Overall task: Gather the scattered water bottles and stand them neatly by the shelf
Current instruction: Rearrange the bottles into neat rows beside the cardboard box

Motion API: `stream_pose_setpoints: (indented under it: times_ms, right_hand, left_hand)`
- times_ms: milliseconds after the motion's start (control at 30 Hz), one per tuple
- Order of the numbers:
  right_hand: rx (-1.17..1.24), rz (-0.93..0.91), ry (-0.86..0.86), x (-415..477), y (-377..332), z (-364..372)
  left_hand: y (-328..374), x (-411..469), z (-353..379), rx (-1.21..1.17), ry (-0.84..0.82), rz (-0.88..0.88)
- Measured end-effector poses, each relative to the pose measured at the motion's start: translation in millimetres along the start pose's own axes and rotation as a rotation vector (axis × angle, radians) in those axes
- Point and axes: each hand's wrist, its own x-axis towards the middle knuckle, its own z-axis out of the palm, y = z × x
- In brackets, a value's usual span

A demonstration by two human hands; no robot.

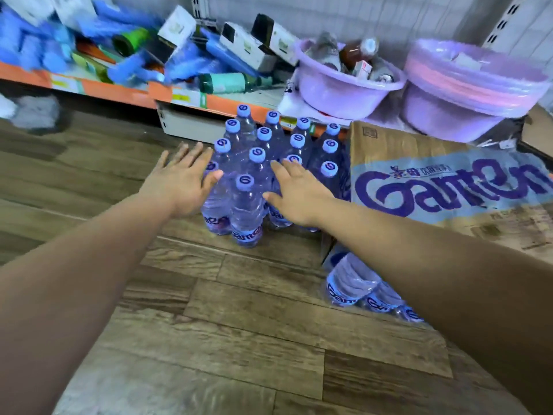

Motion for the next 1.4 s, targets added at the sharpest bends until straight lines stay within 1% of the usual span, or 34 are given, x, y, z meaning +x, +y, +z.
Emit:
stream_pose_setpoints:
  times_ms: [100, 167, 267, 333, 400, 567, 667, 767, 867, 933, 1067, 1233, 1400]
  right_hand:
    - [0.026, -0.035, 0.010, 24, -29, 13]
    - [-0.001, -0.049, 0.034, 32, -45, 21]
    - [-0.091, -0.005, 0.091, 35, -56, 27]
    - [-0.081, 0.025, 0.106, 35, -57, 27]
    - [-0.011, 0.048, 0.118, 34, -56, 27]
    - [0.228, 0.158, 0.137, 23, -47, 22]
    - [0.230, 0.138, 0.138, 8, -41, 13]
    - [0.236, 0.120, 0.177, -12, -36, -10]
    - [0.244, 0.098, 0.244, -33, -25, -43]
    - [0.228, 0.076, 0.289, -50, -16, -69]
    - [0.234, 0.052, 0.356, -94, 4, -128]
    - [0.186, 0.096, 0.441, -149, 47, -181]
    - [0.138, 0.209, 0.486, -203, 104, -213]
  left_hand:
    - [-11, 2, 18, -0.025, -0.017, 0.056]
    - [-16, 6, 26, -0.041, -0.013, 0.065]
    - [-14, 13, 29, -0.174, -0.001, 0.074]
    - [-11, 17, 26, -0.229, 0.042, 0.063]
    - [-5, 18, 24, -0.189, 0.075, 0.069]
    - [14, 6, 26, -0.038, 0.078, 0.136]
    - [15, -8, 17, 0.032, 0.135, 0.075]
    - [26, -17, -10, 0.154, 0.139, 0.037]
    - [50, -28, -47, 0.208, 0.137, 0.066]
    - [68, -38, -77, 0.177, 0.150, 0.091]
    - [111, -54, -134, 0.164, 0.223, 0.133]
    - [180, -59, -184, 0.122, 0.307, 0.192]
    - [266, -59, -203, 0.077, 0.293, 0.283]
